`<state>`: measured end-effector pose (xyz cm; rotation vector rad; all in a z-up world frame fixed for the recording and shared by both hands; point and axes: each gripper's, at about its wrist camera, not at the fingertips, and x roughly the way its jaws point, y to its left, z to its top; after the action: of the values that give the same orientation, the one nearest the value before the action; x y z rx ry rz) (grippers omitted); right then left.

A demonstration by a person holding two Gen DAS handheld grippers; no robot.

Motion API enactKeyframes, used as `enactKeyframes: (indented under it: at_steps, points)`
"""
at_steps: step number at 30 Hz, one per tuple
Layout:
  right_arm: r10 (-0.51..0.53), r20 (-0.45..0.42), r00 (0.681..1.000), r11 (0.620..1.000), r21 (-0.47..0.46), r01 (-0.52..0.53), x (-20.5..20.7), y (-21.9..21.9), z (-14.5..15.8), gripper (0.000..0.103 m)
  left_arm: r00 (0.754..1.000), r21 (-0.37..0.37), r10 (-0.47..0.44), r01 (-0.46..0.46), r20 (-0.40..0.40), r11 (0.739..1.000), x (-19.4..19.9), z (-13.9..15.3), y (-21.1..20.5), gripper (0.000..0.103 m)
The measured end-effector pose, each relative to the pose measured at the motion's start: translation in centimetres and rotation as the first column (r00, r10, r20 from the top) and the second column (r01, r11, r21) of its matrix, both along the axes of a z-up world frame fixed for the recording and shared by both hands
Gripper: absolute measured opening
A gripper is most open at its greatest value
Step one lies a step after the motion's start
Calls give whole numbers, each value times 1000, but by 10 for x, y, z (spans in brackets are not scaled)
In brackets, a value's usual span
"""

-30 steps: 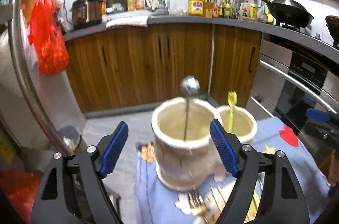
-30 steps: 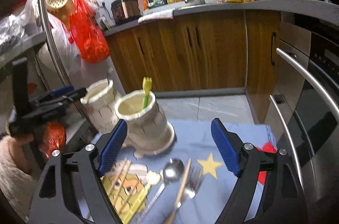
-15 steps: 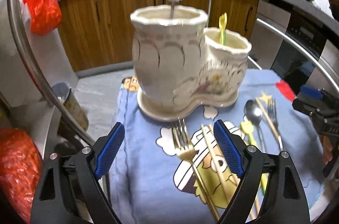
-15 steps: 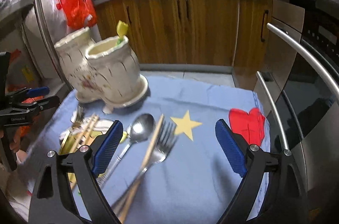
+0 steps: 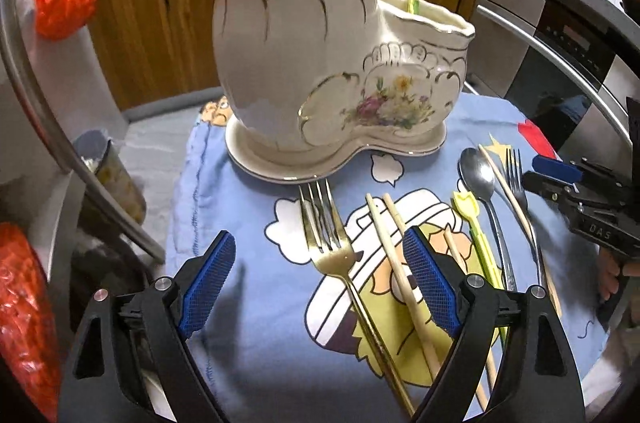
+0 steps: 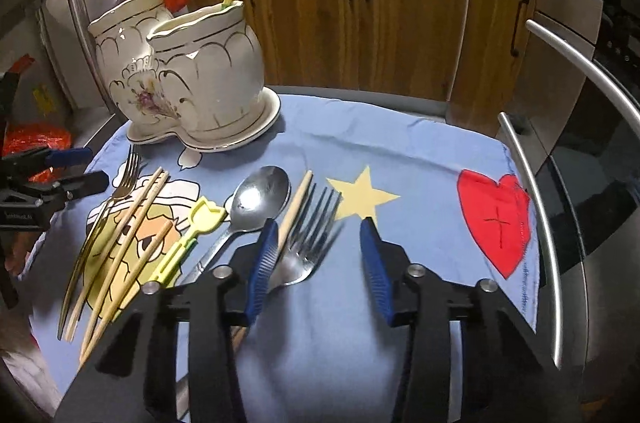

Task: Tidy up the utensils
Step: 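Grasp the silver fork with the right tool while the left tool grasps the gold fork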

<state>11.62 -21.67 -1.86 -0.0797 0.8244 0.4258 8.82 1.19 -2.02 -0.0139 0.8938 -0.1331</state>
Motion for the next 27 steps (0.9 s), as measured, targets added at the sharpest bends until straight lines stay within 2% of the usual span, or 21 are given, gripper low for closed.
enactKeyframes:
  at_steps: [2,5,10,13,16,23,25,27]
  points:
    - [-3,-10,1000,1000,9,3,3,1,0,33,1000,-1,-8,8,-9,1000,2,-3,-2,85]
    - [-7,-32,999,999,35,8,8,0,-1,27,999,2,-21,21,-24,1000,4,-8,-3,79]
    - [-17,-53,998,997,68,21,13,-3,-2,21,999,-25,-29,28,-24,999,11,-14,-1,60]
    - [-20,-69,997,996,88,26,16,-5,-4,20,1000,-20,-21,21,-15,1000,18,-18,2,50]
    - [-18,-77,997,994,104,26,17,-8,-4,19,1000,-37,-22,22,3,999,22,-20,5,43]
    - [-9,-100,995,992,126,22,20,-12,-6,18,1000,-33,-22,22,6,999,30,-20,5,41]
    - [-8,-108,994,991,135,22,21,-13,-7,18,999,-34,-38,38,6,999,30,-21,2,35]
    - [-6,-120,993,990,140,23,23,-13,-9,17,999,-28,-47,47,5,998,30,-21,0,33]
